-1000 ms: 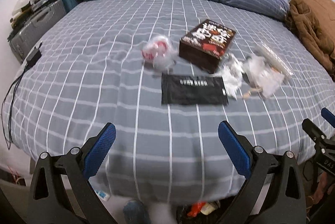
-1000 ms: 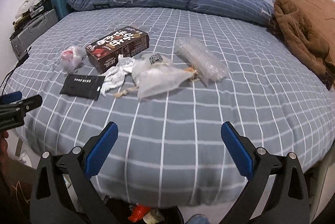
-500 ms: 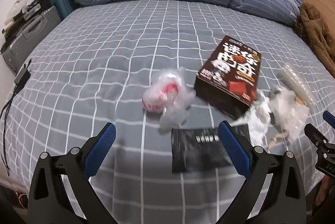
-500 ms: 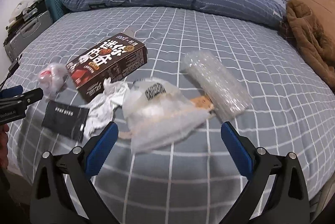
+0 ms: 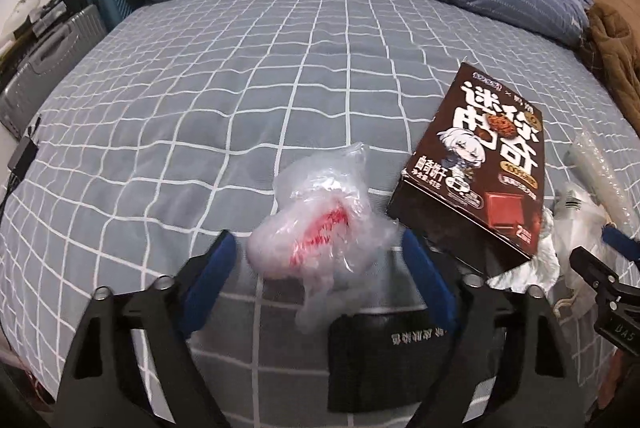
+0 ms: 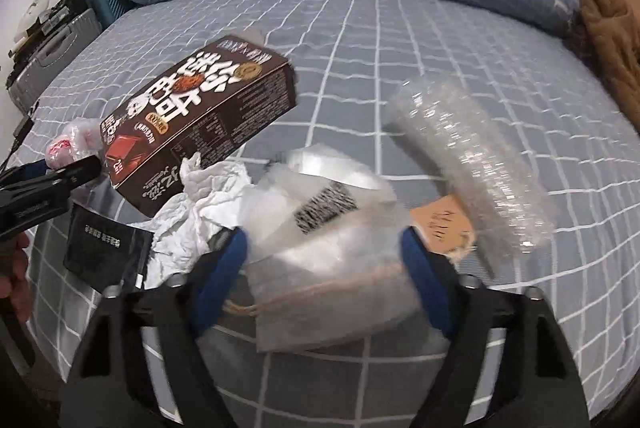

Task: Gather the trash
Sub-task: 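Grasp the pink-white plastic bag with the left tool while the right tool grasps the white bag, then carry both held plastic bags over the black trash bin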

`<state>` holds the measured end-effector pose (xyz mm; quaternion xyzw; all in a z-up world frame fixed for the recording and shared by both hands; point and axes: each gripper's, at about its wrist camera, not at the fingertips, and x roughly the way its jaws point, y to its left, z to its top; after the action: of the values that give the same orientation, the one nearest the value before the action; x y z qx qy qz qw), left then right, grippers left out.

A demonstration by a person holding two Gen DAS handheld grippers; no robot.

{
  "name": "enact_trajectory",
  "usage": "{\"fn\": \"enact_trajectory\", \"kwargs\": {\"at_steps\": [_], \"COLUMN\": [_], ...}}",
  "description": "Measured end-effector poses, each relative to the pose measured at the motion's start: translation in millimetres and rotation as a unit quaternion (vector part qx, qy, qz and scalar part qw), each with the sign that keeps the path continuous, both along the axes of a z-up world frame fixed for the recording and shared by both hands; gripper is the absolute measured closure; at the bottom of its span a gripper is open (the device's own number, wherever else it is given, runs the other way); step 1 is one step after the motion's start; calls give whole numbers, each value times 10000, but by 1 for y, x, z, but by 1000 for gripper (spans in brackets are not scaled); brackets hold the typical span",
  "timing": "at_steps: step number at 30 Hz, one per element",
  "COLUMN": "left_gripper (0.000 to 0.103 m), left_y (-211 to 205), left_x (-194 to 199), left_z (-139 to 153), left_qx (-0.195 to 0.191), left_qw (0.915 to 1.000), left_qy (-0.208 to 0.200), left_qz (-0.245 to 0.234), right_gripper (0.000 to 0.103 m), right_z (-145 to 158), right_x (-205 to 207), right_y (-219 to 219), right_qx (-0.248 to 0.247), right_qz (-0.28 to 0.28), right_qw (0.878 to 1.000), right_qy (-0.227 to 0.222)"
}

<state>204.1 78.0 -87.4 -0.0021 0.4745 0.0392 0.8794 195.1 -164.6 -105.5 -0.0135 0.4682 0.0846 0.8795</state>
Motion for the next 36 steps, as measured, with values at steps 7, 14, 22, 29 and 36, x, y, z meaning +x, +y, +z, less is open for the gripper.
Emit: {"fn": "enact_trajectory", "kwargs": {"at_steps": [7, 14, 22, 29, 36], "left_gripper": [41, 43, 43, 43, 43], "left_y": [1, -2, -3, -7, -15], "left_x": [2, -2, -15, -31, -54], "left_z": [-4, -3, 11, 21, 38], "left_qx": [-55, -14, 37, 45, 19], "left_qw": [9999, 9999, 9998, 9997, 9995], "left_qy": [-32, -61, -167, -228, -307], "left_qz": [93, 87, 68, 63, 70], "right_gripper": [62, 72, 73, 74, 74], "right_z": [-6, -1, 13, 31, 46], "right_x": [2, -1, -9, -20, -36], "right_y": [5, 3, -1, -1, -4], "right_qx": [-37, -7, 179, 208, 301], "right_qz": [58, 80, -49, -61, -96], "right_qw": [9999, 10000, 9997, 9992, 9985], "right_qy": [101, 39, -135, -321, -450]}}
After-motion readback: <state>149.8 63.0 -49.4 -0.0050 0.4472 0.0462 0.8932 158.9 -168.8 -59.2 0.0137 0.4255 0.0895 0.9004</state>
